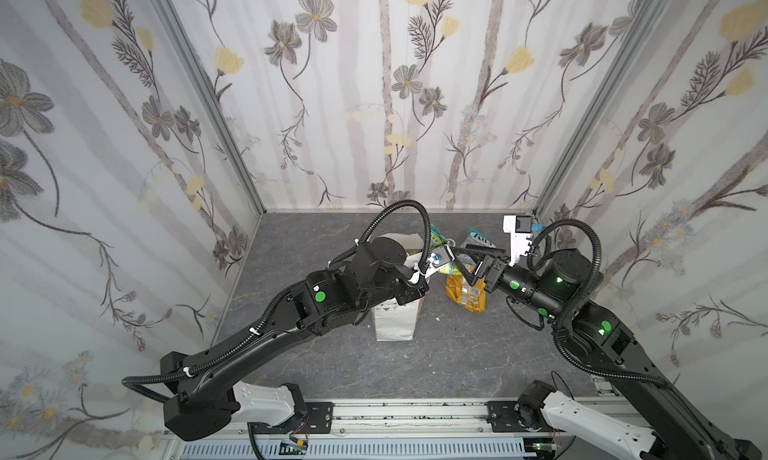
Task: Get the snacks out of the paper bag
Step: 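Lift the green pack out with the left gripper while the right gripper grasps it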
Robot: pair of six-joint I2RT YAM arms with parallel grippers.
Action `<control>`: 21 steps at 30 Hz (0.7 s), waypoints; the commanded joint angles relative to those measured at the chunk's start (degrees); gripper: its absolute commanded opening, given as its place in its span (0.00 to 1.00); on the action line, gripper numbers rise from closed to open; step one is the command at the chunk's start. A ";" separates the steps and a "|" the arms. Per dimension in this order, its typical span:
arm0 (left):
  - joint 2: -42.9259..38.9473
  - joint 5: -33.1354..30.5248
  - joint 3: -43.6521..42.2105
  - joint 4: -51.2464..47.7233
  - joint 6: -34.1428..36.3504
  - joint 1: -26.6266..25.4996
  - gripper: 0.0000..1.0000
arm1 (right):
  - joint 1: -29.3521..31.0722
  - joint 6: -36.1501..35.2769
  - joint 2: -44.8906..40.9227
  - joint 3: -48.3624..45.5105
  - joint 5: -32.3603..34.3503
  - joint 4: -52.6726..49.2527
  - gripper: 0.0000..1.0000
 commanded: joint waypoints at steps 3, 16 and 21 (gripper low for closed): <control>-0.70 -1.18 -1.21 9.14 7.09 -1.81 0.00 | 0.30 4.75 3.38 -0.14 -6.84 6.08 0.93; 1.87 -7.36 -0.22 7.82 11.85 -3.64 0.00 | 1.93 7.14 4.82 -1.80 -7.55 12.25 0.49; 3.10 -8.91 -0.08 7.96 13.00 -4.36 0.01 | 1.91 7.14 4.67 -1.63 -6.96 12.65 0.41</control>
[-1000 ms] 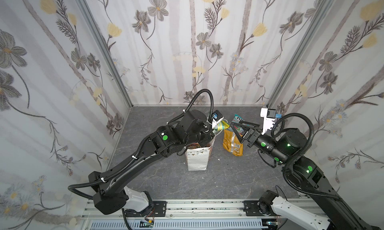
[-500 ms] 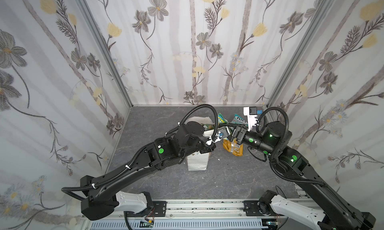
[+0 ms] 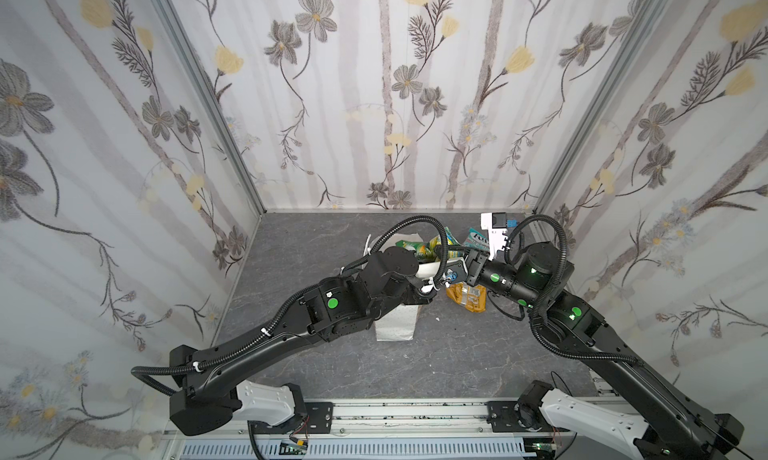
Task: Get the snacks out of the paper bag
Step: 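Lift the green pack out with the left gripper while the right gripper grasps it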
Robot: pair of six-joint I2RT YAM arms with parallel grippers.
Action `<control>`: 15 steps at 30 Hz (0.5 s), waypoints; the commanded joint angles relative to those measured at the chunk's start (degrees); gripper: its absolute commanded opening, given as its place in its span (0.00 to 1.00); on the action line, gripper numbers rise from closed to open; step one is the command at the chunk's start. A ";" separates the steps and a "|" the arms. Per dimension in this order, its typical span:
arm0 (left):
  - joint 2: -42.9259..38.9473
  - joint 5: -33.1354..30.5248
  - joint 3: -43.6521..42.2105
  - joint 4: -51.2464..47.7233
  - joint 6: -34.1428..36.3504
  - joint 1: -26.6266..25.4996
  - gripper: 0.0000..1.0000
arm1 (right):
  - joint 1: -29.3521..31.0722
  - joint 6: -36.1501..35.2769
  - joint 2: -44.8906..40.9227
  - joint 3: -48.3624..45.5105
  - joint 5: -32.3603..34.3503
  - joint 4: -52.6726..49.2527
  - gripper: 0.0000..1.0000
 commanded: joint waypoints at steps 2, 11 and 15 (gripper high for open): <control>0.89 -0.97 0.40 3.65 2.10 -0.44 0.08 | 0.37 0.90 -0.44 0.18 -3.50 5.13 0.37; -0.31 0.03 -0.98 4.65 1.00 -0.86 0.36 | 0.35 0.41 -1.01 0.19 -1.77 5.54 0.08; -1.62 0.91 -1.91 5.09 0.25 -0.84 0.51 | 0.21 0.15 -1.30 0.19 -0.27 5.40 0.00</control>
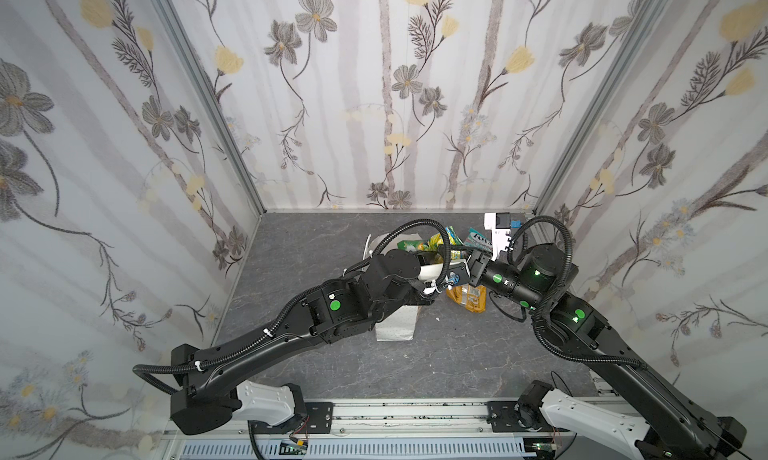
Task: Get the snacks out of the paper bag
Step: 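Lift the green pack out with the left gripper while the right gripper grasps it, then open the left gripper and pull the green pack away with the right gripper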
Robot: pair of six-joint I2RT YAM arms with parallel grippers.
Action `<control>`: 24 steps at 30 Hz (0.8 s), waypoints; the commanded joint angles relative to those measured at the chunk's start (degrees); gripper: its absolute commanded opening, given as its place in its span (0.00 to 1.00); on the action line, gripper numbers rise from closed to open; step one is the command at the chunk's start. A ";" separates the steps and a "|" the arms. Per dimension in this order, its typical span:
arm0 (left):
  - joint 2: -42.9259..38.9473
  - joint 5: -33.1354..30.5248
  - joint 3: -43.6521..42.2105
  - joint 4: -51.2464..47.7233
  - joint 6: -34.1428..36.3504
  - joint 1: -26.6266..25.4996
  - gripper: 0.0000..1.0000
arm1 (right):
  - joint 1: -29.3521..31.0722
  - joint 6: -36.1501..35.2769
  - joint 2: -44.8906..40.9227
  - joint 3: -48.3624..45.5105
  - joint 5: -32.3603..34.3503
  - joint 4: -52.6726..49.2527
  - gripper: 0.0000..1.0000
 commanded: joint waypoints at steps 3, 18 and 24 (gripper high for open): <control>-2.05 2.63 -1.30 3.65 -1.68 -0.08 0.63 | -0.16 0.11 -0.66 0.17 0.60 5.15 0.00; -10.60 10.44 -5.70 7.12 -12.30 -0.20 1.00 | -7.56 -0.07 -0.86 2.19 -1.87 5.34 0.00; -12.89 7.41 -5.05 8.31 -24.05 -0.21 1.00 | -14.73 0.04 -2.04 1.74 -4.57 5.65 0.00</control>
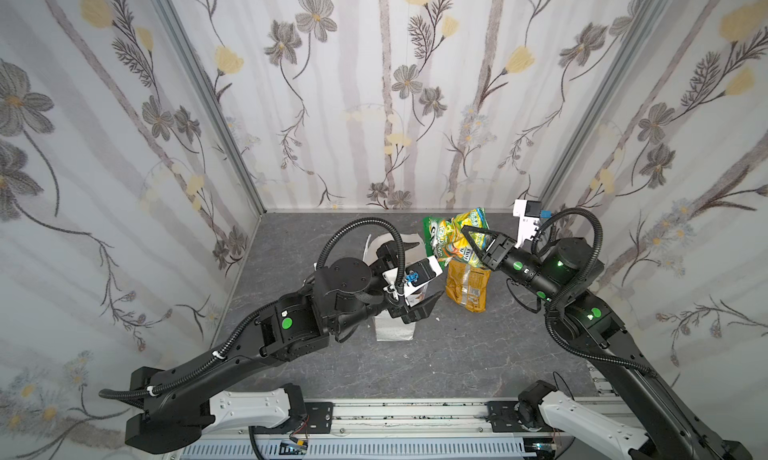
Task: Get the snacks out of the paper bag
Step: 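Open the left gripper and pull the green pack away with the right gripper, then lower the green pack beside the yellow snack bag and open the right gripper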
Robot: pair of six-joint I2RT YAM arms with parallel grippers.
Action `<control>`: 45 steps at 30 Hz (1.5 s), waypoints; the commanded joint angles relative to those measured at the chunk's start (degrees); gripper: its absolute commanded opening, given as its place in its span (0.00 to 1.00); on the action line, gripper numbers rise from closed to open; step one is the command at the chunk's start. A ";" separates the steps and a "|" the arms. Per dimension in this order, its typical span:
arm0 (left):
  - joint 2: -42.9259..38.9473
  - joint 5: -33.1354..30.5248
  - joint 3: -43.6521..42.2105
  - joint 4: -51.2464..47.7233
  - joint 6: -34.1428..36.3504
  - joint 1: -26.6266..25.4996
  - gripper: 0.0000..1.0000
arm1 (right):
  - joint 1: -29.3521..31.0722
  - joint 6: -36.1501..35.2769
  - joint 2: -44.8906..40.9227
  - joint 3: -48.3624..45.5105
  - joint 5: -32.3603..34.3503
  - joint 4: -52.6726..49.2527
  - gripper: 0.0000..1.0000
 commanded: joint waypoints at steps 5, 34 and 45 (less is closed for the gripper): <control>-1.51 -5.67 1.96 -0.13 -16.39 0.02 1.00 | -9.29 0.65 -2.03 -1.59 -5.31 5.11 0.00; 7.96 3.42 14.30 -26.84 -37.92 6.81 1.00 | -26.50 5.78 -0.41 -35.73 -21.03 19.64 0.00; 9.65 5.11 13.86 -28.26 -38.02 8.20 1.00 | -19.08 1.63 10.90 -39.15 -19.20 23.99 0.00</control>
